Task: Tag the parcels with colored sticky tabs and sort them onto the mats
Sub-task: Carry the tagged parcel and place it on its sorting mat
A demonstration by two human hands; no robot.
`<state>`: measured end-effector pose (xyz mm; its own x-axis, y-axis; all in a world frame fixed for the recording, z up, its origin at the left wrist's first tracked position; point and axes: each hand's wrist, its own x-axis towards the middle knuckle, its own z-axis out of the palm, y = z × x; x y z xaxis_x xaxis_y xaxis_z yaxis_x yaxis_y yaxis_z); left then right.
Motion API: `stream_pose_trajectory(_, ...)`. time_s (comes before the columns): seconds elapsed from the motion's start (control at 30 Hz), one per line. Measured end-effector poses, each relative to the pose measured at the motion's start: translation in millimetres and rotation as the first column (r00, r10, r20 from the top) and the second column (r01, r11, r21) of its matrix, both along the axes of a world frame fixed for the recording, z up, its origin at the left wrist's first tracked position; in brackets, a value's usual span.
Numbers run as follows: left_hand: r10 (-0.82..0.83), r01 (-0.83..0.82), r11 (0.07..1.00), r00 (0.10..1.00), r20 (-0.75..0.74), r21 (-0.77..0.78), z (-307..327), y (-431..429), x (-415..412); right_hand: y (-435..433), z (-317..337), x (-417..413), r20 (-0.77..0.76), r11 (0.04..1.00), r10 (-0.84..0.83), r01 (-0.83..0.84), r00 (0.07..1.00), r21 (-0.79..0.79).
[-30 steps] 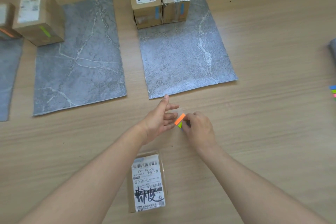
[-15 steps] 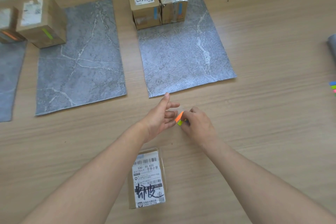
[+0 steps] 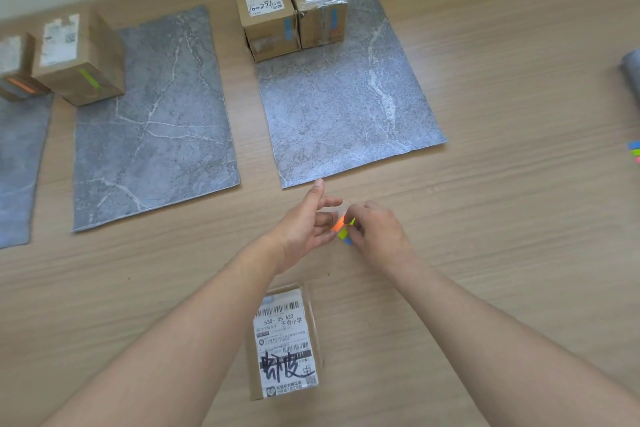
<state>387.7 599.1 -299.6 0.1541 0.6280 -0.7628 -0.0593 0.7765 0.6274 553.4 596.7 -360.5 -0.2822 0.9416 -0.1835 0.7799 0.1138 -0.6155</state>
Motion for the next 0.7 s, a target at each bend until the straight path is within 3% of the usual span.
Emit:
stream_pose_trajectory(0.17,-0.011,0.011,1.0,1.0,-0.018,-0.003,2.9,0.4,2.5,2.9,2.7,3.9,-0.057,0.999,-0.023,0.021,0.998,-0.035)
stream_pose_trajectory(0.33,-0.04,0.04,0.999,0.998,-0.038,0.01,3.3,-0.8,5.1,0.3,5.0,10.8,-0.179,0.925,-0.346,0.303,0.921,-0.23)
stream_pose_trajectory(0.47,-0.044,0.045,0.999,0.996,-0.076,0.011,4.1,-1.3,7.7,-1.6,8.1,19.6,-0.272,0.798,-0.589,0.496,0.761,-0.341)
stream_pose_trajectory(0.57,-0.051,0.052,0.999,0.994,-0.093,0.008,7.0,-2.3,10.9,-3.0,17.5,24.9,-0.394,0.694,-0.719,0.562,0.572,-0.45)
stream_pose_trajectory(0.63,-0.047,0.052,0.998,0.992,-0.117,0.039,12.2,-5.7,14.1,-5.1,27.9,26.5,-0.491,0.677,-0.735,0.537,0.467,-0.503)
stream_pose_trajectory(0.7,-0.048,0.085,0.985,0.97,-0.239,0.149,15.7,-9.8,15.4,-7.5,39.6,25.3,-0.571,0.701,-0.71,0.498,0.412,-0.511)
